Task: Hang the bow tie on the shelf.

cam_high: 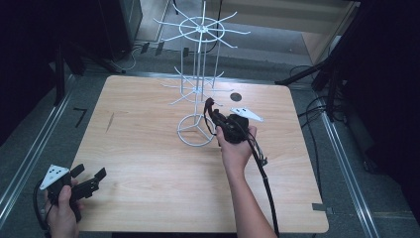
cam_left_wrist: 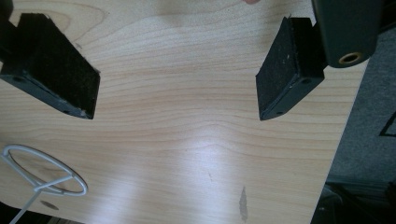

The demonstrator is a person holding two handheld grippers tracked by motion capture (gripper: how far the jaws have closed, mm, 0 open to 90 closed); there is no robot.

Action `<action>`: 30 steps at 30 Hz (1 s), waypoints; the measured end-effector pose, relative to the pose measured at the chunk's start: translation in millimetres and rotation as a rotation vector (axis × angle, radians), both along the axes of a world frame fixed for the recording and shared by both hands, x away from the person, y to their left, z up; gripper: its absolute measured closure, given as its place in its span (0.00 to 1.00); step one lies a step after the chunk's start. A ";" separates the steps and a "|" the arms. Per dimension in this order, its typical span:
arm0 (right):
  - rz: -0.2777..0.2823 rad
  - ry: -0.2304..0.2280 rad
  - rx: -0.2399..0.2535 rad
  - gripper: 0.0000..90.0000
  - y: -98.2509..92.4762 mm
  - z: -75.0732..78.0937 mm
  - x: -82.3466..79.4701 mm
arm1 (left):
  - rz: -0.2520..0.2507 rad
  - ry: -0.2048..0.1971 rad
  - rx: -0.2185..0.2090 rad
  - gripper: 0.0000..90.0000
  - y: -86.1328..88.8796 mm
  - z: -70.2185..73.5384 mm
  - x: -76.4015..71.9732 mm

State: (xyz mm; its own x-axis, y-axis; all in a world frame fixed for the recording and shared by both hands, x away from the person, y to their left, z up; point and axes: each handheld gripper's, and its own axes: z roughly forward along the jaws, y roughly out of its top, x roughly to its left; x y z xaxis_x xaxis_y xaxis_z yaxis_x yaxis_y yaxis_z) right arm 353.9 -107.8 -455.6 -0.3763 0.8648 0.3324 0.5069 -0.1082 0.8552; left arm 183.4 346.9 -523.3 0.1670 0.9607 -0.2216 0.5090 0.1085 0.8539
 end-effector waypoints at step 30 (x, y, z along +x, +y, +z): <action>0.077 -0.051 -0.049 0.37 -34.8 10.1 -20.6 | 0.001 0.007 0.013 0.16 -1.6 0.1 0.0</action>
State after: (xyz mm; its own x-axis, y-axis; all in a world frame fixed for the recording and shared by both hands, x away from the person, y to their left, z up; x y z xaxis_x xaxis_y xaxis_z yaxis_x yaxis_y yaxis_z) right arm 333.2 -142.5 -445.5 -0.4579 0.8473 0.2691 0.4678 -0.0278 0.8834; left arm 183.4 345.3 -523.2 0.1644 0.9636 -0.2106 0.5147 0.0983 0.8517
